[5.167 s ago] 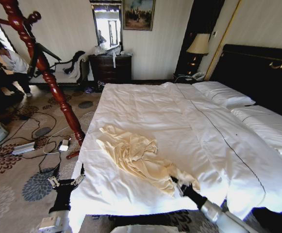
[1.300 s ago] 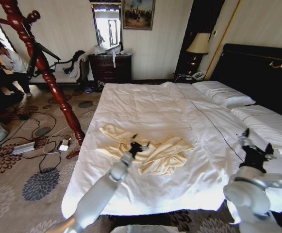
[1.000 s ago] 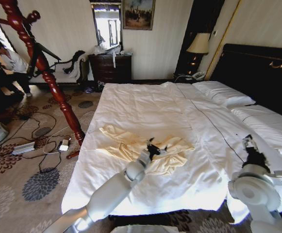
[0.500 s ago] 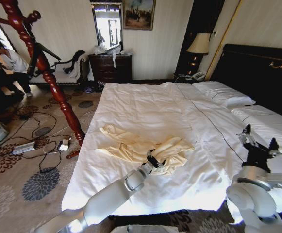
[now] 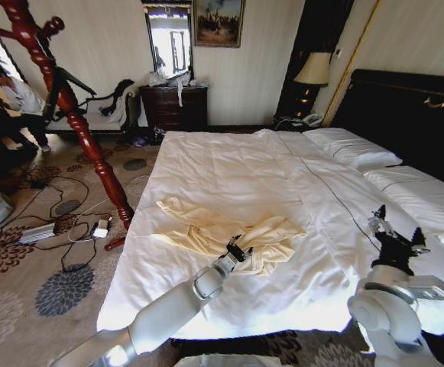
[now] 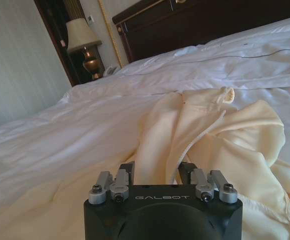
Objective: Pick up the clothes from the bed and hang them on the clothes hanger.
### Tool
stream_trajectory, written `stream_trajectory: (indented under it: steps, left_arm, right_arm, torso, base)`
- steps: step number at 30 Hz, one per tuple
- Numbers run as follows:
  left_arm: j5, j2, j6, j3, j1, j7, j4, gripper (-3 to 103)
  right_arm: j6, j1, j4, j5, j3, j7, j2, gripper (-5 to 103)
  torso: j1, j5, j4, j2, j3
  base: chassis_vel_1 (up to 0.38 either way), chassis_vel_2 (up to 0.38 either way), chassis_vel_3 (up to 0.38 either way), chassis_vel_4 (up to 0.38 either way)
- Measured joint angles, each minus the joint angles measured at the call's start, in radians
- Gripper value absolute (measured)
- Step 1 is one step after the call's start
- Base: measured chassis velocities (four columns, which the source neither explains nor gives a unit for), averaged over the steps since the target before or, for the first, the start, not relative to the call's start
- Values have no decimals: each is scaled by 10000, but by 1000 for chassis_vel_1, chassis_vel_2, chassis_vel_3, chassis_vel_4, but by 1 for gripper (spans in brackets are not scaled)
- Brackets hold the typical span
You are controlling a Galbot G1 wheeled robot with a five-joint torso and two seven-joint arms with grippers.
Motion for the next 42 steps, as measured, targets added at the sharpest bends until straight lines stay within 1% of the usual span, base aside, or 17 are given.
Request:
stream_trajectory:
  steps: [2, 6, 8, 9, 11, 13, 15, 19, 22, 24, 27, 29, 30, 32, 34, 36, 42]
  left_arm:
    - [97, -106, -57, -47, 22, -12, 73, 49]
    - [84, -473, -121, -342, 137, -182, 99, 28]
    - [44, -527, -140, -428, 150, -208, 59, 28]
    - [-8, -587, -168, -550, 156, -231, 11, 22]
    - [-297, -826, -234, -1180, 133, -348, -198, 11]
    - [-364, -860, -235, -1304, 119, -368, -234, 11]
    - [-889, -1036, -166, -2278, -52, -608, -608, 1]
    - [-1474, -938, 83, -3198, -255, -854, -1251, 1]
    - [-2547, -130, 562, -4400, -489, -1196, -2538, 1]
    - [-2715, 57, 624, -4590, -488, -1253, -2717, 1]
    - [-3594, 1111, 860, -5821, 0, -1556, -3484, 1]
    - [-3716, 1262, 881, -6047, 147, -1611, -3571, 1]
    - [-3843, 1429, 899, -6330, 342, -1661, -3677, 1]
    - [-4188, 1943, 913, -7713, 1394, -1735, -4068, 1]
    - [-4241, 2032, 909, -8007, 1611, -1738, -4149, 1]
    - [-4519, 2323, 878, -8963, 2332, -1742, -4415, 1]
    - [-5350, 2598, 837, -9336, 2494, -1748, -4225, 1]
  right_arm:
    - [0, -26, 2, 2, 25, 7, 20, 100]
    - [-1, -163, 25, 2, 138, 19, 62, 100]
    - [0, -183, 25, 1, 156, 20, 65, 100]
    - [0, -196, 25, -1, 169, 20, 69, 100]
    - [4, -221, 30, -18, 186, 25, 99, 100]
    - [6, -225, 34, -23, 186, 27, 108, 100]
    - [15, -255, 55, -85, 150, 35, 152, 100]
    - [22, -294, 89, -157, 92, 39, 163, 100]
    - [31, -341, 134, -227, 38, 43, 155, 100]
    - [33, -347, 138, -240, 19, 45, 153, 100]
    - [38, -346, 166, -355, -235, 44, 126, 100]
    - [38, -332, 165, -370, -296, 45, 118, 100]
    - [38, -311, 166, -379, -374, 44, 106, 100]
    - [32, -174, 127, -387, -732, 48, 45, 100]
    - [27, -141, 103, -396, -814, 49, 36, 100]
    - [-5, -5, 17, -457, -1138, 50, 45, 100]
    - [-49, 176, -163, -704, -1738, 51, 355, 100]
  torso:
    - [0, 0, 0, 0, 0]
    - [0, 0, -1, 0, 0]
    - [0, 0, -1, 0, 0]
    - [0, 1, -1, 0, 0]
    - [0, 1, -1, 0, 0]
    - [0, 0, -1, 0, 0]
    - [0, 0, -2, 0, 0]
    - [0, -1, -2, 0, 0]
    - [0, -2, -1, 0, 0]
    - [0, -2, -1, 0, 0]
    - [0, -4, 1, 0, 0]
    - [0, -3, 0, 0, 0]
    - [0, -4, 0, 0, 0]
    - [0, -8, 4, 0, 0]
    - [0, -7, 3, 0, 0]
    - [-1, -7, 8, 0, 0]
    - [0, -1, -2, 0, 0]
  base:
    - [0, 0, 0, 0]
    - [0, 0, 0, 0]
    - [0, 0, 0, 0]
    - [0, 0, 0, 0]
    - [0, 0, 0, 0]
    - [0, 0, 0, 0]
    - [0, 0, 0, 0]
    - [0, 0, 0, 0]
    - [0, 0, 0, 0]
    - [0, 0, 0, 0]
    - [0, 0, 0, 0]
    - [0, 0, 0, 0]
    - [0, 0, 0, 0]
    - [0, 0, 0, 0]
    - [0, 0, 0, 0]
    - [0, 0, 0, 0]
    - [0, 0, 0, 0]
